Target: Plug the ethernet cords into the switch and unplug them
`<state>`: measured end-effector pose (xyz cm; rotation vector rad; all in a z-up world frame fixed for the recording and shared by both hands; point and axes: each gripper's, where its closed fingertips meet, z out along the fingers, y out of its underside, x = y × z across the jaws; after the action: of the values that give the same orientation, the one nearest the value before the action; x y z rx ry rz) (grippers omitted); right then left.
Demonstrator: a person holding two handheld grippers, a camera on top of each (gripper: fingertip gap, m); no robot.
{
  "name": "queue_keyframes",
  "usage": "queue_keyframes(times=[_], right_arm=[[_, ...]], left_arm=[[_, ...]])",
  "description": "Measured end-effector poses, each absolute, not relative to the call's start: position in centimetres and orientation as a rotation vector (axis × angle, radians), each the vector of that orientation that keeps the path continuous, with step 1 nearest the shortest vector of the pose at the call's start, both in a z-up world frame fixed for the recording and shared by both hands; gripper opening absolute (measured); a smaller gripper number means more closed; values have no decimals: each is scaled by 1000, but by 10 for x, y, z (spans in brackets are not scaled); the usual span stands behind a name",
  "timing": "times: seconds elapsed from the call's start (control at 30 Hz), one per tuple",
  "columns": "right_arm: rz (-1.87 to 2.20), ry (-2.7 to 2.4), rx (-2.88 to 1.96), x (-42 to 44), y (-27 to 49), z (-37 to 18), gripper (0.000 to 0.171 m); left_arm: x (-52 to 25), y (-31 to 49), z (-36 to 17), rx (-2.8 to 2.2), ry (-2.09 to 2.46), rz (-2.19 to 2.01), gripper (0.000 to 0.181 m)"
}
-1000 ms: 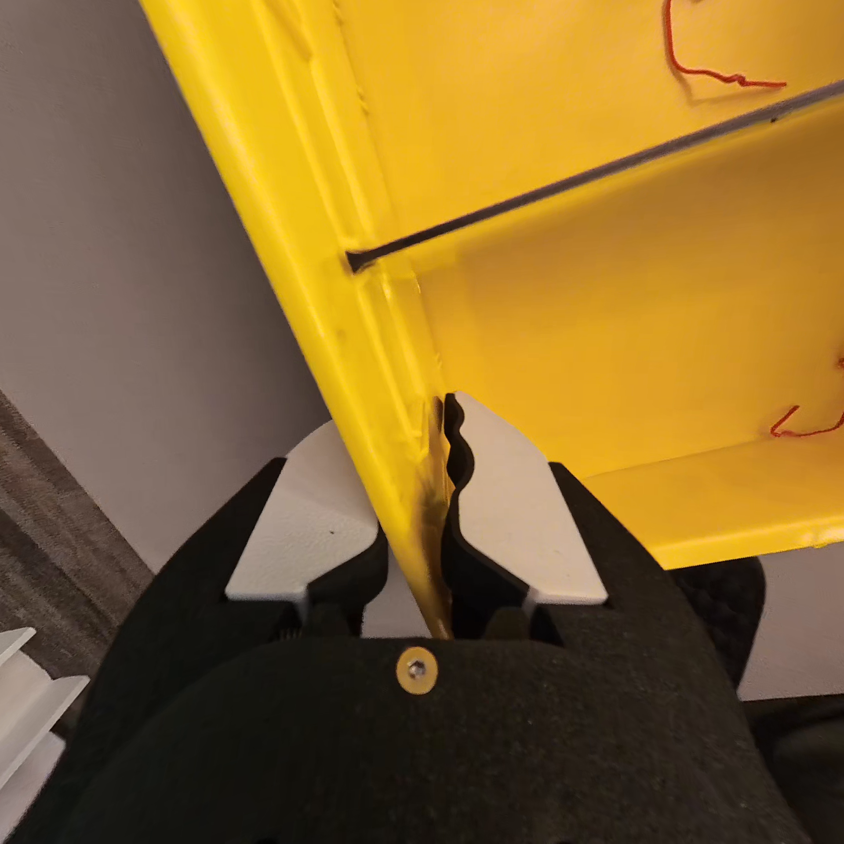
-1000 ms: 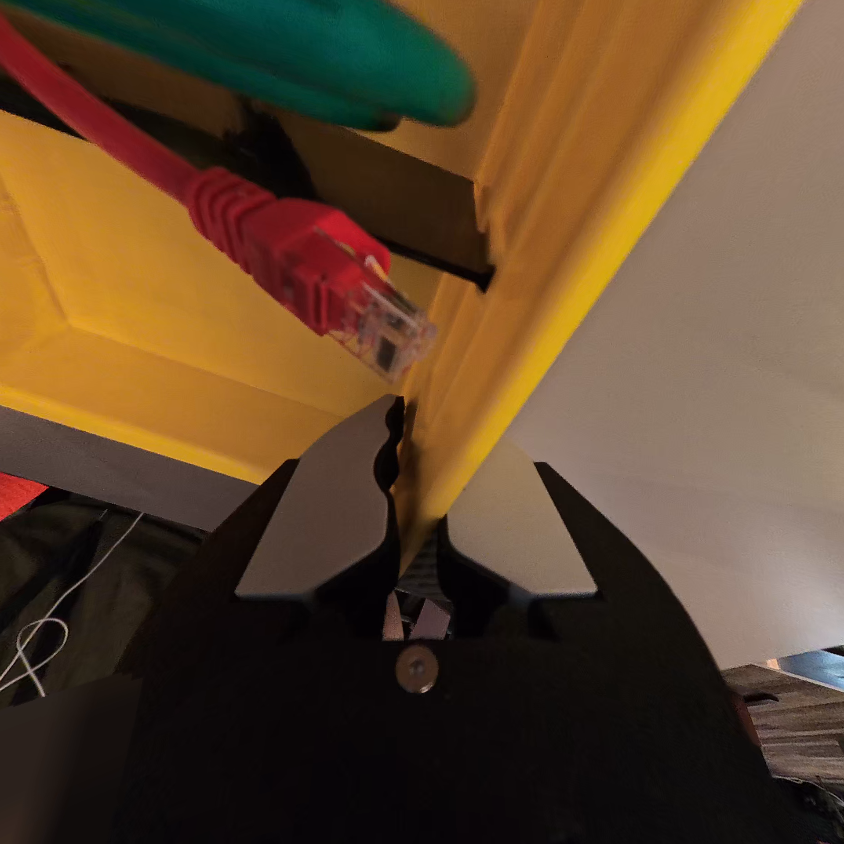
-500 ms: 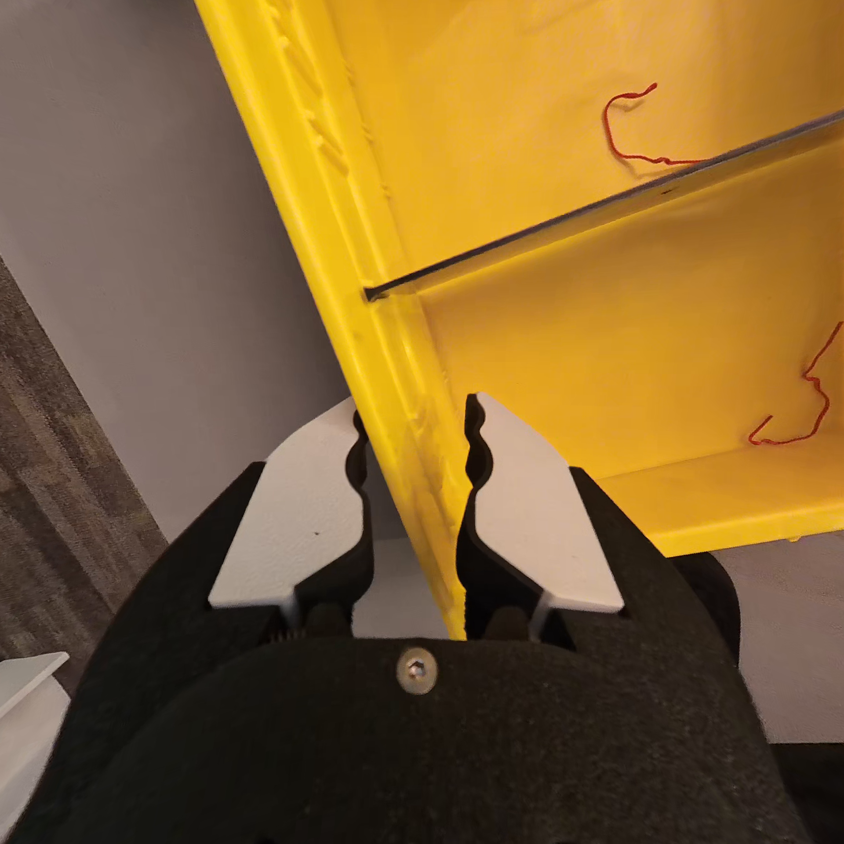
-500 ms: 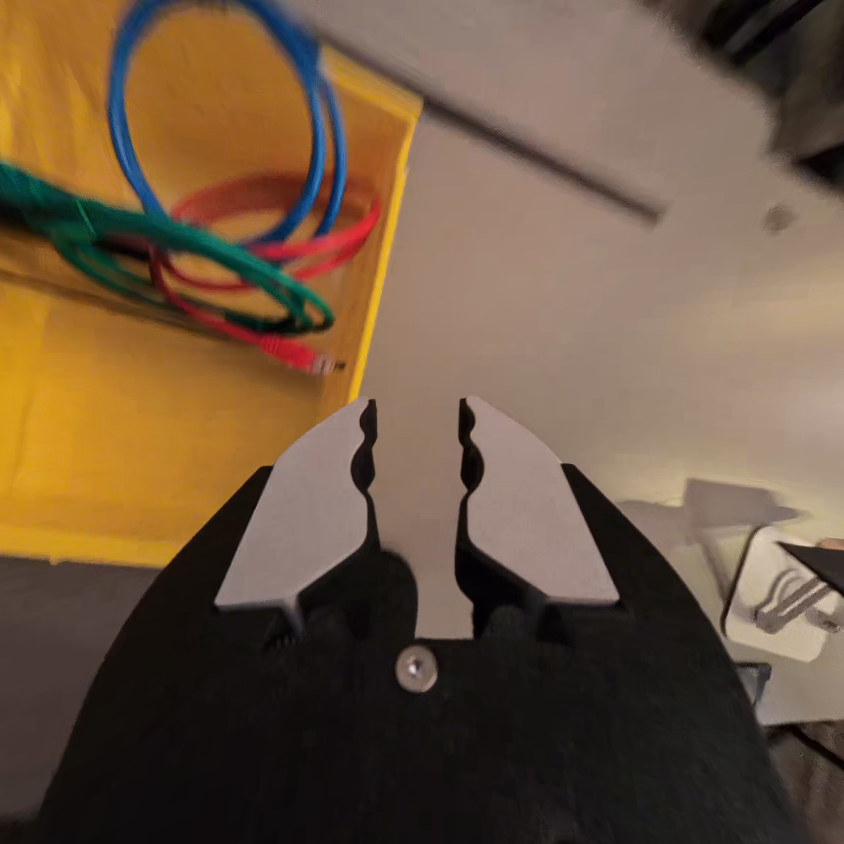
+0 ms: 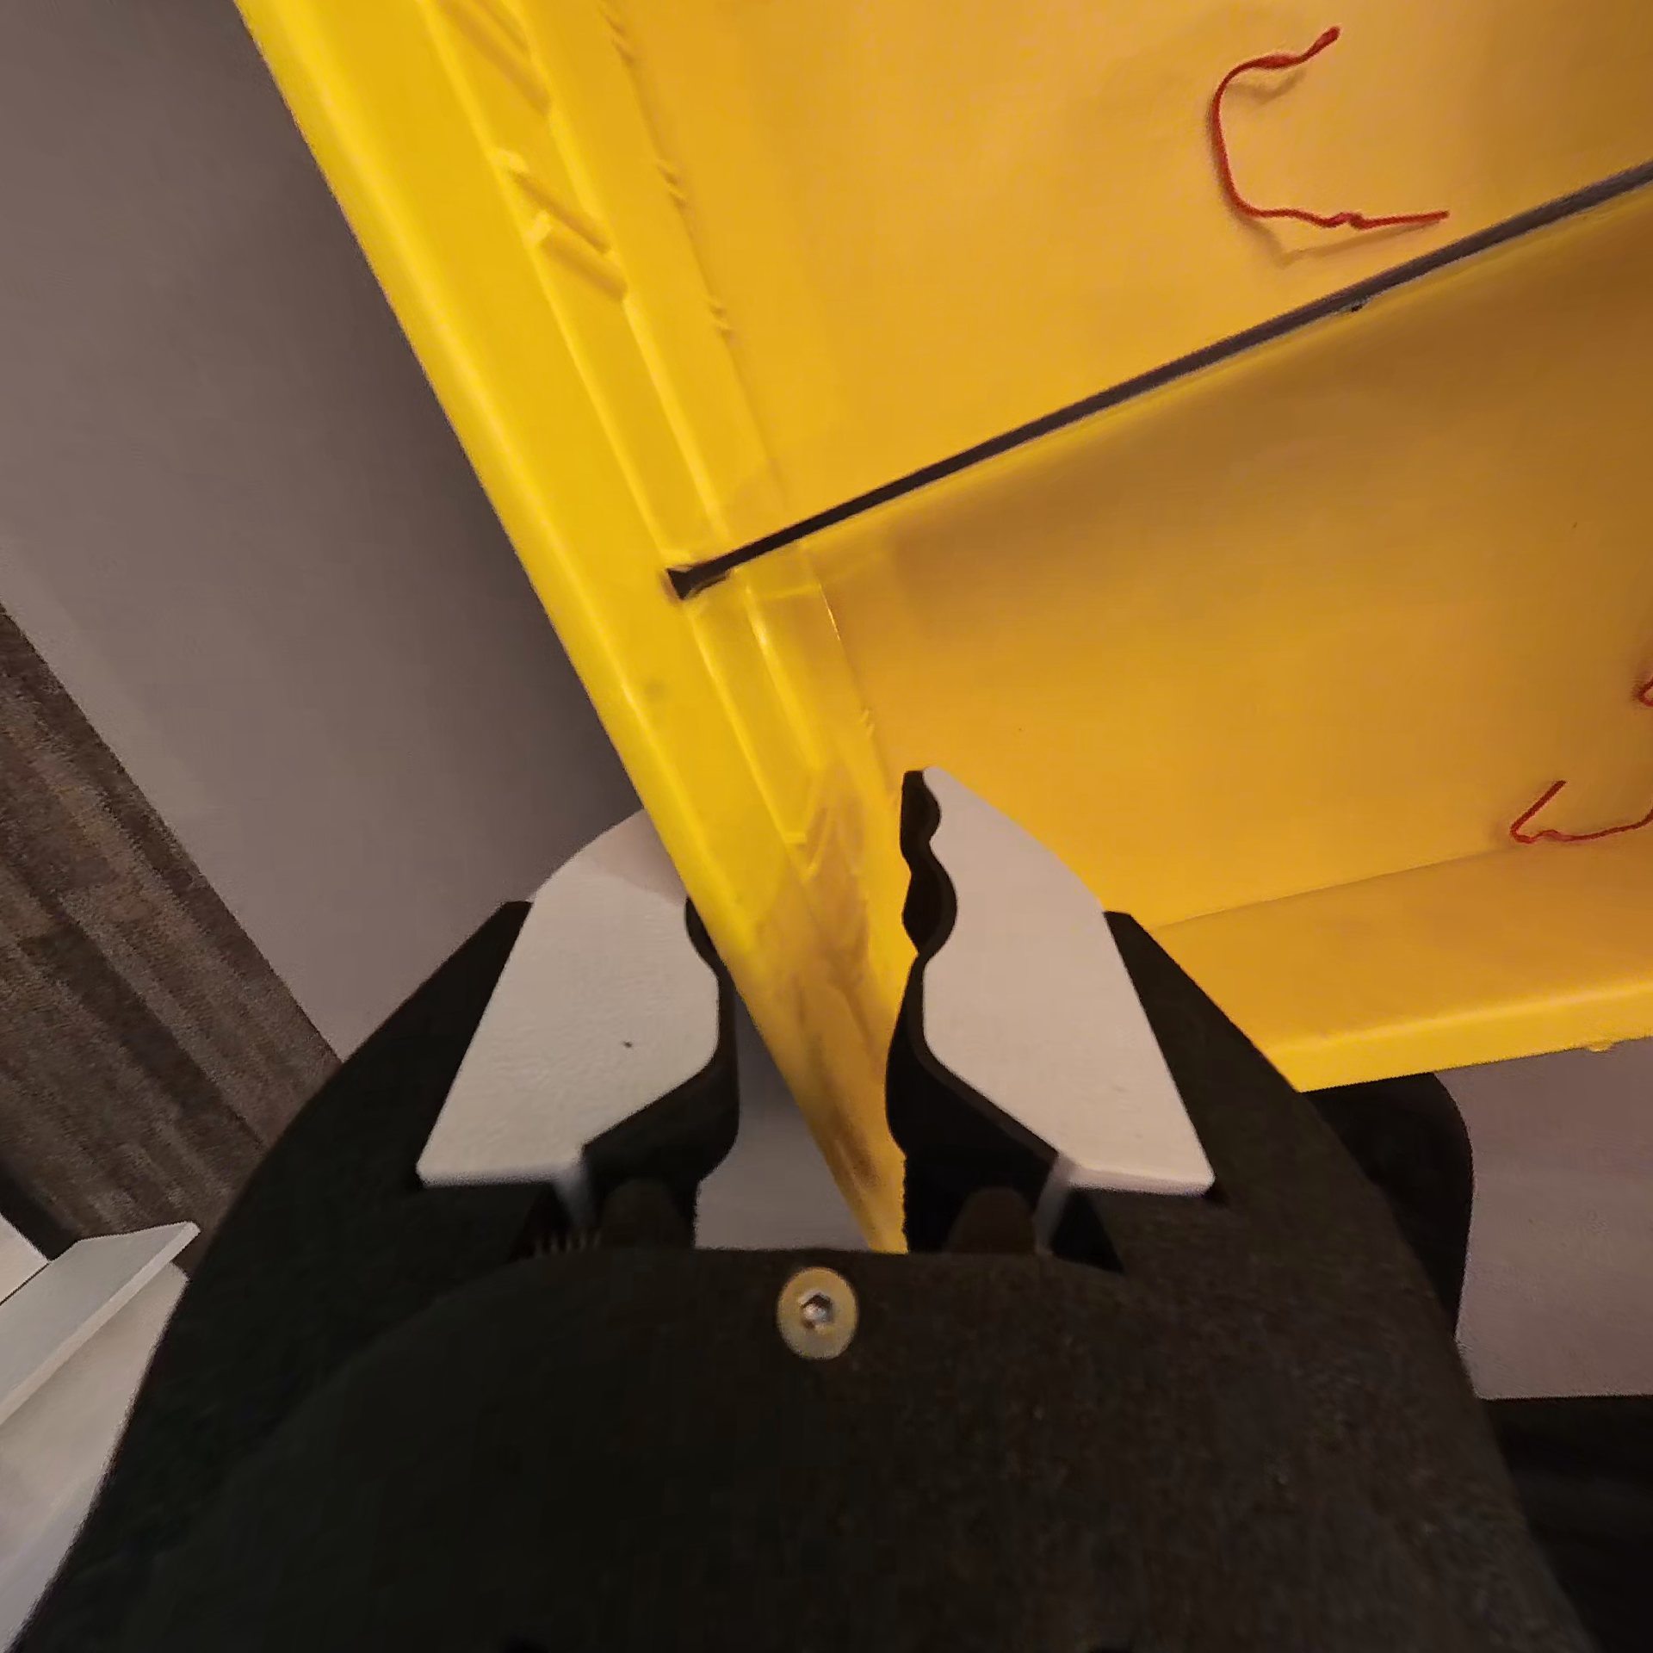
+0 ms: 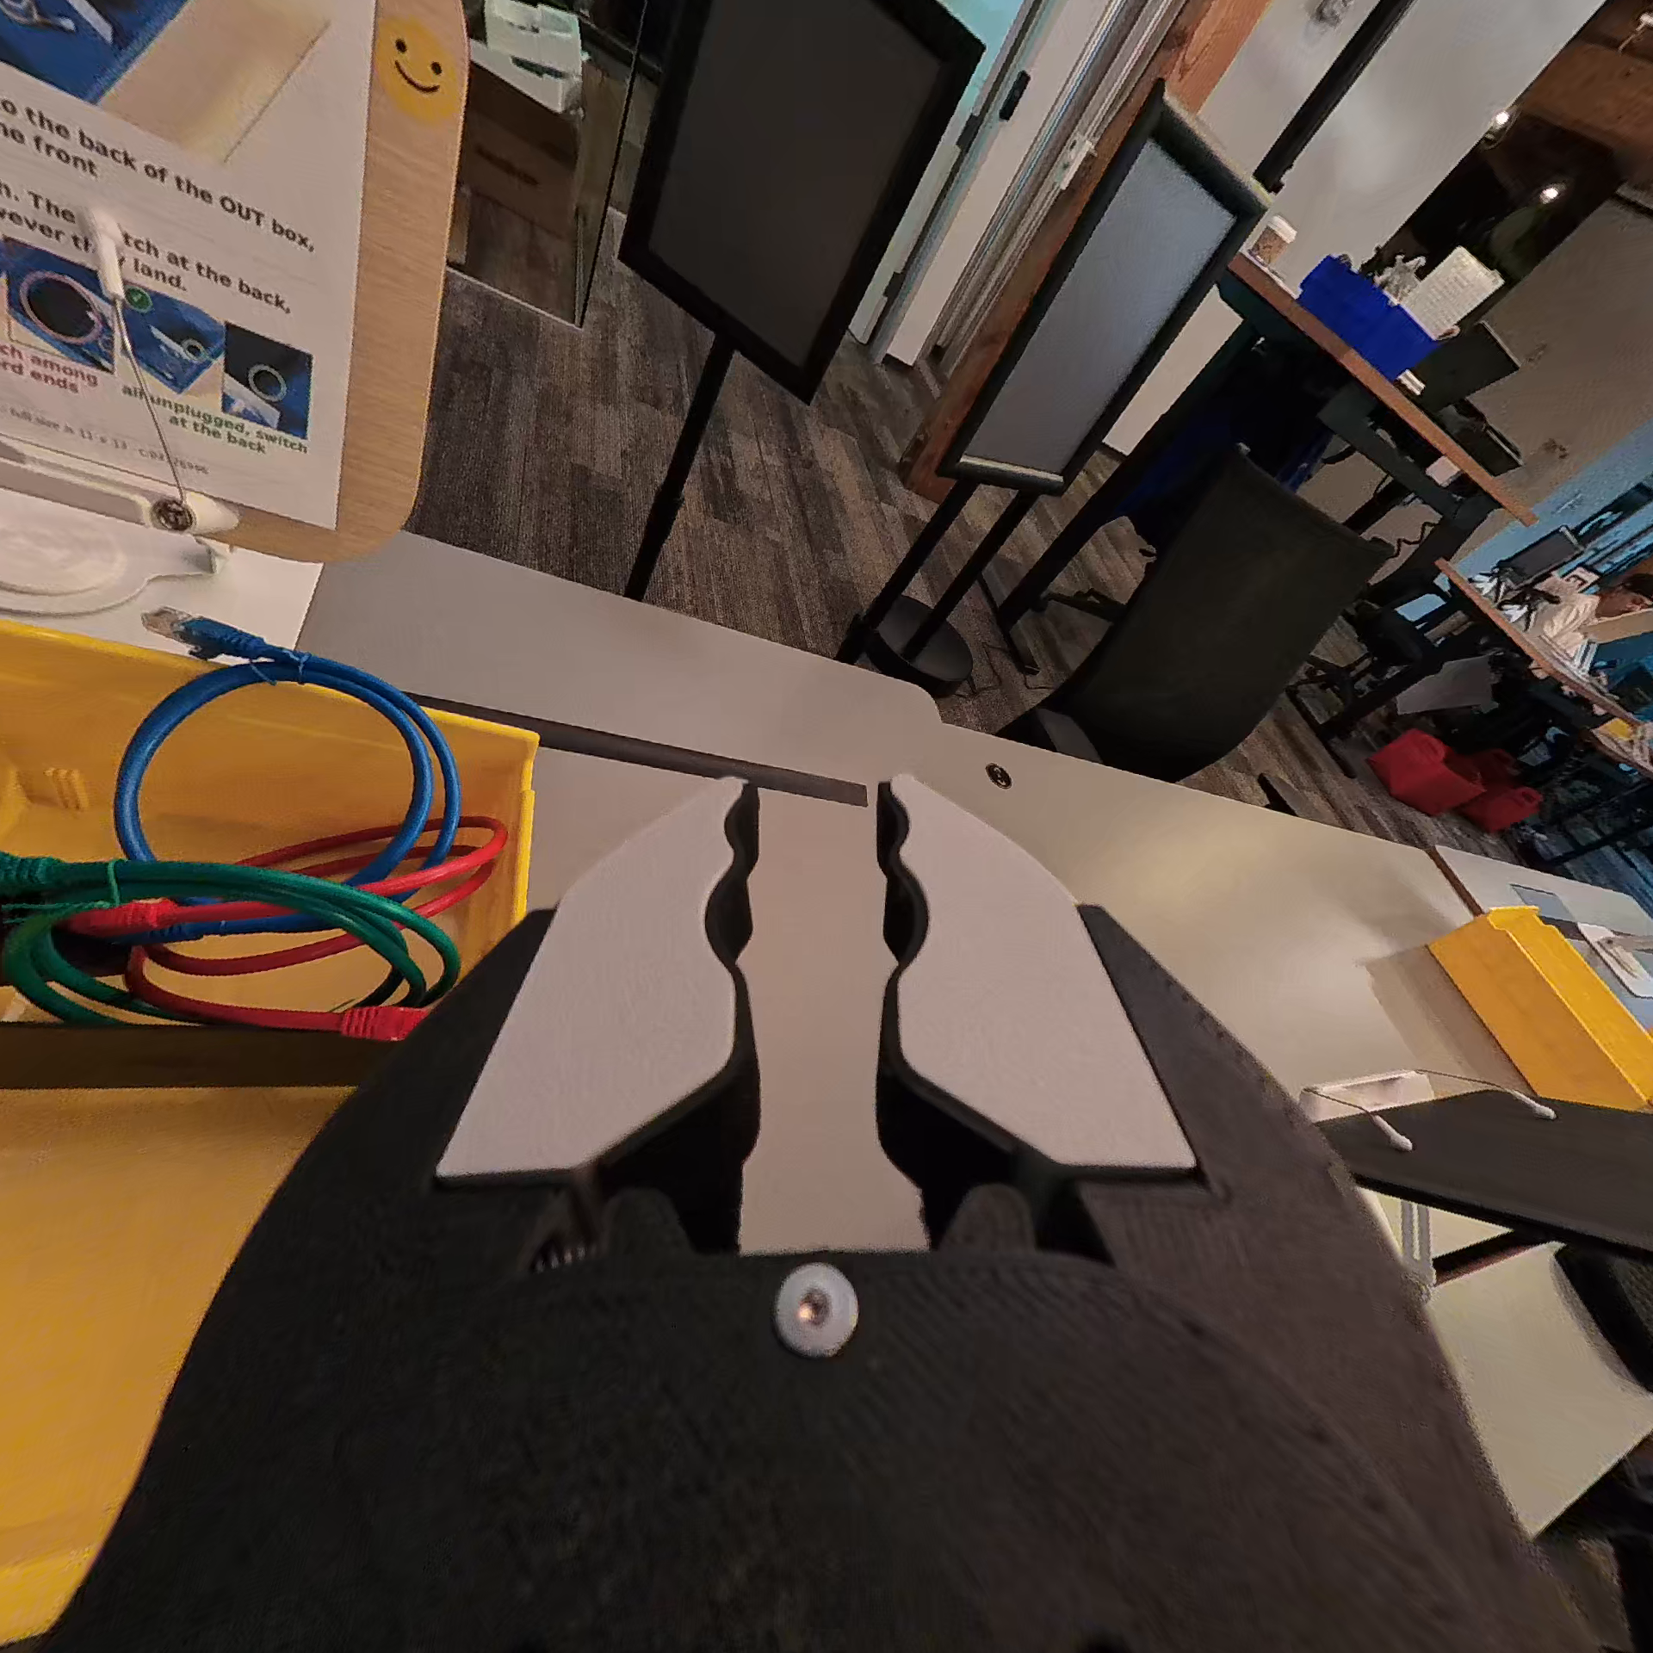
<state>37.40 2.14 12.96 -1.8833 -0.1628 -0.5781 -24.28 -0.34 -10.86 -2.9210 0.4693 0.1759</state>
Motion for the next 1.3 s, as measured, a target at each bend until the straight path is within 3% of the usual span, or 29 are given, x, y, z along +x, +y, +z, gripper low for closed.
queue_keyframes(times=[0.17,0.33,0.4,0.7,0.8,1.0,1.13,1.3], right_arm=[[-477,-252,-1945,363,32,111,33],[21,-385,-2362,350,47,16,57],[88,-412,-2464,348,49,-8,60],[-34,-584,-2781,338,30,-78,59],[-24,-655,-2819,336,29,-89,50],[79,-740,-3019,331,6,-121,47],[6,-724,-3030,331,10,-127,37],[-81,-720,-3027,324,11,-127,42]], left_arm=[[-246,-3,-112,-2933,463,212,33],[-246,-8,-113,-2937,447,204,27],[-246,-9,-113,-2942,438,210,27],[-244,-13,-113,-2906,443,252,32],[-241,-16,-112,-2922,492,200,33],[-246,-17,-111,-2981,508,304,30],[-238,-16,-111,-2975,558,299,30],[-226,-22,-111,-2989,605,301,31]])
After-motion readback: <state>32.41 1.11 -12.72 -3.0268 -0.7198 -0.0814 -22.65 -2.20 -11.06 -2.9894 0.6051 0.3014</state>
